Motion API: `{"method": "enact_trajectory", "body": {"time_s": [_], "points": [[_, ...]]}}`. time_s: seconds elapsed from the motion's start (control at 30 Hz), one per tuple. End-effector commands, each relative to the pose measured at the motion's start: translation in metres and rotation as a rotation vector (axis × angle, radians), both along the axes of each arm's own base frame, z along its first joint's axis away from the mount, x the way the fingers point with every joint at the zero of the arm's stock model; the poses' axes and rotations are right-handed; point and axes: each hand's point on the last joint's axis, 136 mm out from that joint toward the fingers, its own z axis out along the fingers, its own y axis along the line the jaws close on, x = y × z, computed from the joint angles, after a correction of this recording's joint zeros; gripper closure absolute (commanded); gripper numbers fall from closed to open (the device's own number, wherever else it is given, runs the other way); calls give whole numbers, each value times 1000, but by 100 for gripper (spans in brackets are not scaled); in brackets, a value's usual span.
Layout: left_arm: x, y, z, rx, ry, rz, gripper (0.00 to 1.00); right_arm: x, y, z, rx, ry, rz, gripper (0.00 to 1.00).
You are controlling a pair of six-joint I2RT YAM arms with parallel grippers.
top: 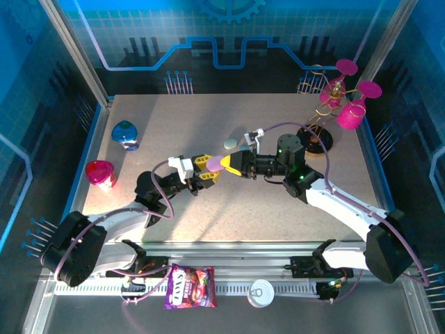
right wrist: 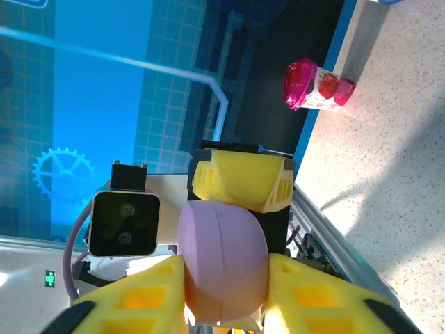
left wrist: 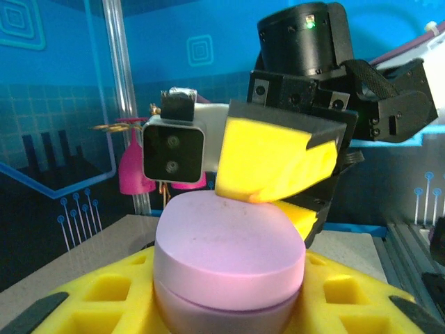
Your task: Insert the wireless bluetooth earbuds into the charging case
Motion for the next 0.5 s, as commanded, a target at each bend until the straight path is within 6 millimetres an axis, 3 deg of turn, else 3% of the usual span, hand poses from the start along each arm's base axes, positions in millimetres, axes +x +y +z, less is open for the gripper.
{"method": "enact_trajectory", "body": {"time_s": [0.0,0.23,0.27,0.47], "points": [[4,-1,12,-29,-20,2,65,-5,4,1,20,-7,36,80],[4,-1,10,-23,-14,2,56,2,2,-1,25,-6,16,81],[4,-1,9,-23,-12,1,47,3,0,-1,25,-6,8,82],[-1,2,1,-5,8,9,20,12,-8,-6,12,-8,-39,84]]}}
